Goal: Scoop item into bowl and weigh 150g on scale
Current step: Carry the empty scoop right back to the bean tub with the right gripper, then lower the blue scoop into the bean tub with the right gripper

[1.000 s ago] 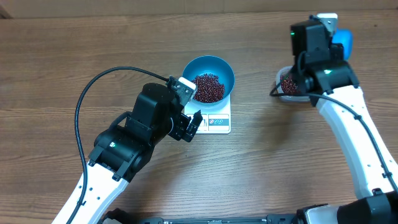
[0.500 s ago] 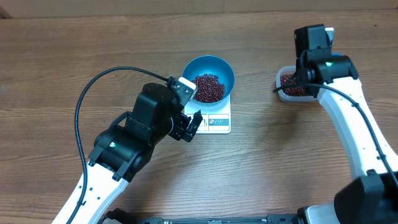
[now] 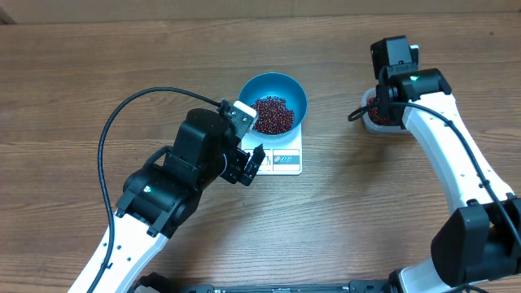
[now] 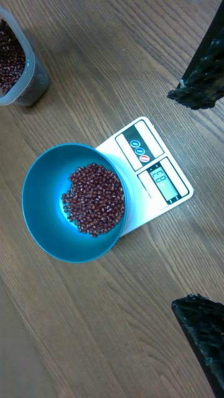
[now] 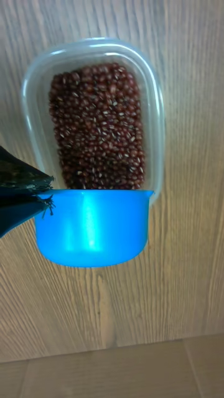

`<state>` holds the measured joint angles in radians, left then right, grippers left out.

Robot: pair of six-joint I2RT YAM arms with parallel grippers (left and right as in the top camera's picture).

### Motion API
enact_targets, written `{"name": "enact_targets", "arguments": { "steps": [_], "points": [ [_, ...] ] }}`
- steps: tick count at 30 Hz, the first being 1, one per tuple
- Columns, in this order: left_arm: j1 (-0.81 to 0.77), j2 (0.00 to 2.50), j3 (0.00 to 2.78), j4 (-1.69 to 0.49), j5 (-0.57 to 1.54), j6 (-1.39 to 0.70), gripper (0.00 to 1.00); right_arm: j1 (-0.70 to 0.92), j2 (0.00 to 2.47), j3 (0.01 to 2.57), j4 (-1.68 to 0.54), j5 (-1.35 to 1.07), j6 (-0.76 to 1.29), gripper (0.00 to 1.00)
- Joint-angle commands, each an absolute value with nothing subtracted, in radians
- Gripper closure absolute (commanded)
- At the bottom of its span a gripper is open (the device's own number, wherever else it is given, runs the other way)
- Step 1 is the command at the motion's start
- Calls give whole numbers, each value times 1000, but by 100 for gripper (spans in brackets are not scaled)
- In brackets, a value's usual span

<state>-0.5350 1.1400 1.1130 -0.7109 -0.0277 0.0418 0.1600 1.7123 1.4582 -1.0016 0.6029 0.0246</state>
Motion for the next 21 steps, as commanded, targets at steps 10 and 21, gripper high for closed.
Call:
{"name": "enact_targets", "arguments": {
  "steps": [10,21],
  "points": [
    [-530,1139,1113,-710,-34,26,0,163,1801,1477,-992,600,15,96],
    [-530,1139,1113,-710,-34,26,0,163,1836,1477,-999,603,6,96]
  ]
}}
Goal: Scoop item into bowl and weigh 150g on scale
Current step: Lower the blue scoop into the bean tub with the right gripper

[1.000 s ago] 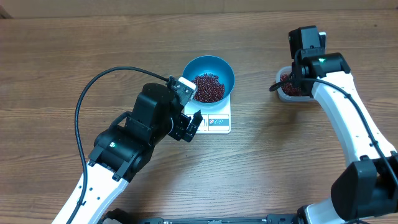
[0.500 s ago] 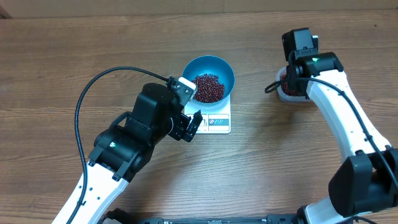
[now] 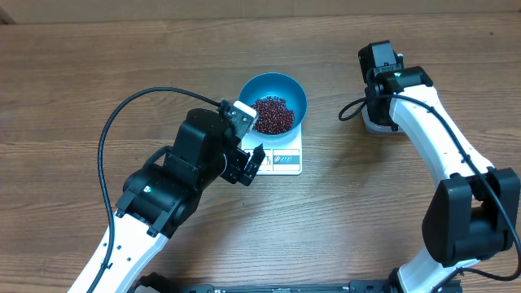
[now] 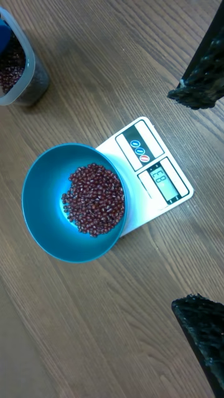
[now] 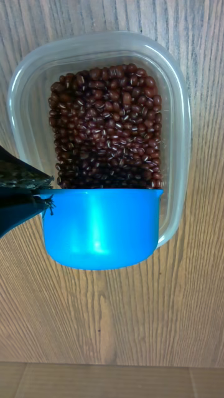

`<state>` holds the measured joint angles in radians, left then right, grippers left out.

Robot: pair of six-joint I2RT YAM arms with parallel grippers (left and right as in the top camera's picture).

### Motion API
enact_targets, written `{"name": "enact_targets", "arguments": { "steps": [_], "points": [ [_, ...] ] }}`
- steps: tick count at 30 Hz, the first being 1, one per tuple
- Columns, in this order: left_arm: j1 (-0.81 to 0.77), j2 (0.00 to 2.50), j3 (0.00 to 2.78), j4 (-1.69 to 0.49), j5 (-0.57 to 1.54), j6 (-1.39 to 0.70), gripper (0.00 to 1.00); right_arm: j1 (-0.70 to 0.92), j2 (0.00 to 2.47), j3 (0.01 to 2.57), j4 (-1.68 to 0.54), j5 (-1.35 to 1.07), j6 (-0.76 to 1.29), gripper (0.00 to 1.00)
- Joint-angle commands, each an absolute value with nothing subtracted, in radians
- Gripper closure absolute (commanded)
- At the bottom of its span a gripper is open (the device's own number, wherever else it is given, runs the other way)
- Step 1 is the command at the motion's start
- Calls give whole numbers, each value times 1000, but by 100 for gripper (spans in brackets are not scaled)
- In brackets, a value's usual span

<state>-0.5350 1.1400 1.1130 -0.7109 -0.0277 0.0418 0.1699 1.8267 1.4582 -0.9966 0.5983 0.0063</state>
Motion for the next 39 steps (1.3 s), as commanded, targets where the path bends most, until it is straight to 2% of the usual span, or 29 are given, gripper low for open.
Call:
{"name": "enact_targets", "arguments": {
  "steps": [1,28,39],
  "points": [
    [-530,1139,1113,-710,-34,26,0,163,1836,1477,-998,603,3,96],
    [-530,1139,1113,-710,-34,26,1,163,1843,1404,-974,572,-9,96],
    [-530,1139,1113,-710,-34,26,1,163,1843,1404,-967,440,-35,96]
  ]
}}
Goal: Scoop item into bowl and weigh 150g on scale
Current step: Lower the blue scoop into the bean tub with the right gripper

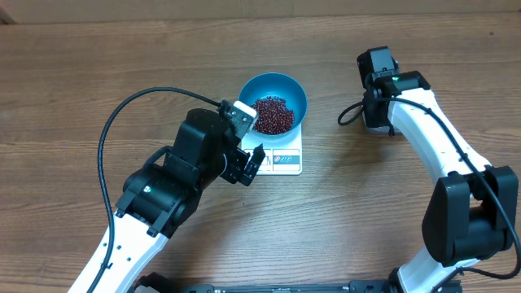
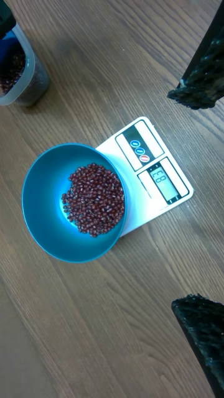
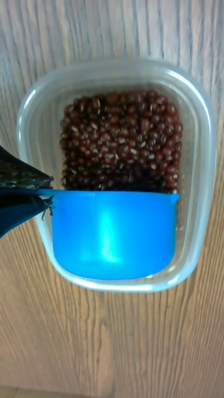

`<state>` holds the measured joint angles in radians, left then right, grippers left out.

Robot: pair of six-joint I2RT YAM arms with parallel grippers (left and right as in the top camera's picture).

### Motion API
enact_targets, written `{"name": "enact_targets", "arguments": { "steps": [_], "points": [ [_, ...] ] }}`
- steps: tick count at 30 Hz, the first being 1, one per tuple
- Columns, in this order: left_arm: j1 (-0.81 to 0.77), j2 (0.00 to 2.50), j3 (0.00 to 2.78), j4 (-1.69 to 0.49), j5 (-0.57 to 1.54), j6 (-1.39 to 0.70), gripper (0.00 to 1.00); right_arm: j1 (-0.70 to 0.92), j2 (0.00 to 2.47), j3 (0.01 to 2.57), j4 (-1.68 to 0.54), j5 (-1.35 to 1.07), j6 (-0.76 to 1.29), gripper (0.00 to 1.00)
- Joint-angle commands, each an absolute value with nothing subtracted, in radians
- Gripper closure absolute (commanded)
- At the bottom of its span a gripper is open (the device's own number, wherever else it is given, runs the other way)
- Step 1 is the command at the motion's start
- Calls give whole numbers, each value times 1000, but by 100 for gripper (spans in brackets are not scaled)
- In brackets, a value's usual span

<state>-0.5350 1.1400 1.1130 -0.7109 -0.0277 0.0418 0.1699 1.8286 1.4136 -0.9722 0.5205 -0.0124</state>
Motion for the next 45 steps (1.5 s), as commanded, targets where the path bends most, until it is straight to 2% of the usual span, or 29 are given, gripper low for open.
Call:
{"name": "enact_targets", "arguments": {
  "steps": [1,19,34,45],
  "points": [
    [-530,1139,1113,-710,-34,26,0,163,1843,1404,-963,426,-35,96],
    [-530,1139,1113,-710,-34,26,0,151,1843,1404,-944,324,-35,96],
    [-530,1139,1113,-710,-34,26,1,25,1842,1404,-910,-23,-62,96],
    [-530,1139,1113,-710,-34,26,1,-63,1842,1404,-911,-139,-81,96]
  ]
}}
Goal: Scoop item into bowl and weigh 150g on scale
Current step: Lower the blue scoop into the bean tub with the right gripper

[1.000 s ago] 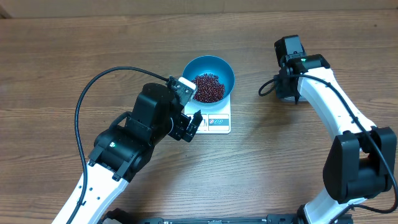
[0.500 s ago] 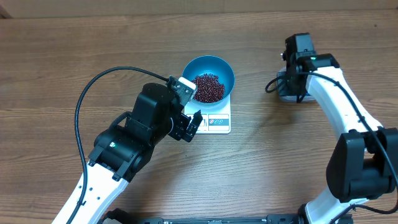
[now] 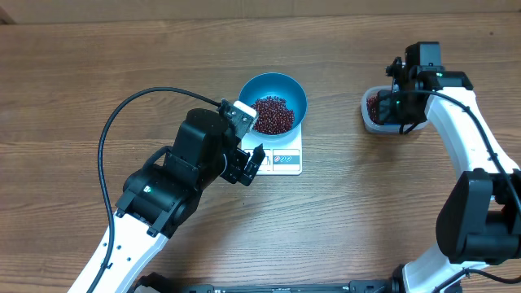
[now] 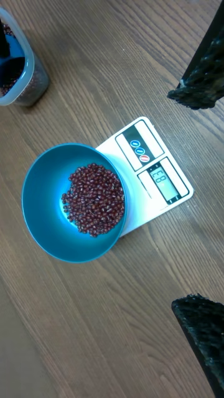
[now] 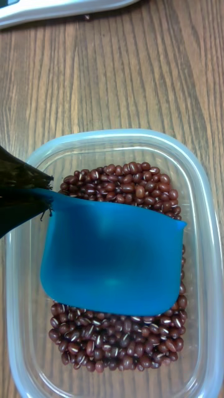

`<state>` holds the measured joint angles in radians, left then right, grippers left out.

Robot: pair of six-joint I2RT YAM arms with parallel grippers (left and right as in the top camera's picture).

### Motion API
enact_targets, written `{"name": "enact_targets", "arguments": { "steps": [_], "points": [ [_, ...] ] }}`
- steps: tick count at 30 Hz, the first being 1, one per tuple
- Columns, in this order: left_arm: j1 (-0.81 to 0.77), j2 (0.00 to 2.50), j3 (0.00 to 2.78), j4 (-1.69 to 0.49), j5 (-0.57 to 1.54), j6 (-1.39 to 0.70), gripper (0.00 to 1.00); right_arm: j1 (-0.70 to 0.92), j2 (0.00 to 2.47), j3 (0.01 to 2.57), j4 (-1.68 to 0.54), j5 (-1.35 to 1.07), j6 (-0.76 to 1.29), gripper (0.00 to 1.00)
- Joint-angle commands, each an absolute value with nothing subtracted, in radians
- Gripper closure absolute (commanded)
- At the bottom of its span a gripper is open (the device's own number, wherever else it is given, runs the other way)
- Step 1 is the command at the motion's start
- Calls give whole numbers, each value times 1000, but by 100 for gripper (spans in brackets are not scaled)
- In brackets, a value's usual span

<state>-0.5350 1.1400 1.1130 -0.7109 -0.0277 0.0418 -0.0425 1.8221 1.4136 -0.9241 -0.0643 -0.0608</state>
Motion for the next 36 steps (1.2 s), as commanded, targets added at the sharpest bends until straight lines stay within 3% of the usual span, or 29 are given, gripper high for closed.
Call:
{"name": "enact_targets", "arguments": {
  "steps": [1,23,36],
  "points": [
    [-530,1139,1113,-710,-34,26,0,-68,1842,1404,-910,-140,-81,96],
    [-530,1139,1113,-710,-34,26,0,-81,1842,1404,-903,-197,-88,96],
    [-530,1139,1113,-710,-34,26,0,-154,1842,1404,-897,-390,-110,96]
  ]
}}
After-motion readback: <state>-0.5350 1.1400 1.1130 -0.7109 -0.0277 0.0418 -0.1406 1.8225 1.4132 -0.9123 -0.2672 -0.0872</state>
